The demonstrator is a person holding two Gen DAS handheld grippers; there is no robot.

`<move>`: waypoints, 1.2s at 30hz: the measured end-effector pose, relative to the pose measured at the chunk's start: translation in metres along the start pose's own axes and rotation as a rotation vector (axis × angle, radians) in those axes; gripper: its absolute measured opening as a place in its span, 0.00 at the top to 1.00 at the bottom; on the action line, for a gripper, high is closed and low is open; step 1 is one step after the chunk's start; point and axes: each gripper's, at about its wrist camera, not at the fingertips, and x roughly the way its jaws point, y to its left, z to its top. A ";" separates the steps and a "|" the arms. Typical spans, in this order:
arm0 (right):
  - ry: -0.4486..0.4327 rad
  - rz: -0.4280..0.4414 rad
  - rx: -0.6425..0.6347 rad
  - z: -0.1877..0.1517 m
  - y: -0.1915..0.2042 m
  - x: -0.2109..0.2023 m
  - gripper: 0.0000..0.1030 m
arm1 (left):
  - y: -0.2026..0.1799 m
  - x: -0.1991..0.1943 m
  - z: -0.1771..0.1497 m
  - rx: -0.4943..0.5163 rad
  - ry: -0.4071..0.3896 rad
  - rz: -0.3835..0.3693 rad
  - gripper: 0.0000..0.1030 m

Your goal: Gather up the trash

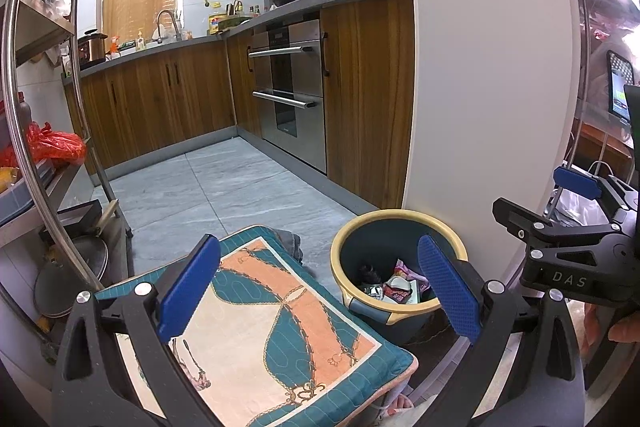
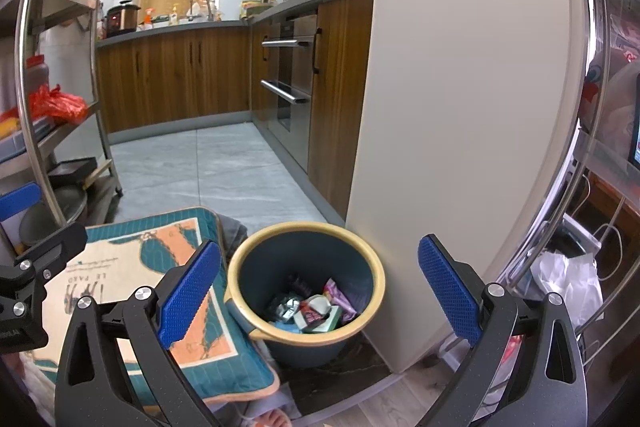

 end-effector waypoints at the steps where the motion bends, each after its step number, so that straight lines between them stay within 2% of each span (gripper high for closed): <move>1: 0.000 0.000 0.000 0.000 0.000 0.000 0.05 | 0.000 0.000 0.000 0.000 0.000 0.000 0.05; 29: 0.001 0.001 0.000 0.001 0.000 0.000 0.05 | 0.003 -0.002 0.004 0.006 -0.009 -0.010 0.05; 36: 0.002 0.001 -0.001 0.001 -0.001 0.001 0.05 | 0.003 0.001 0.003 0.020 0.013 -0.014 0.05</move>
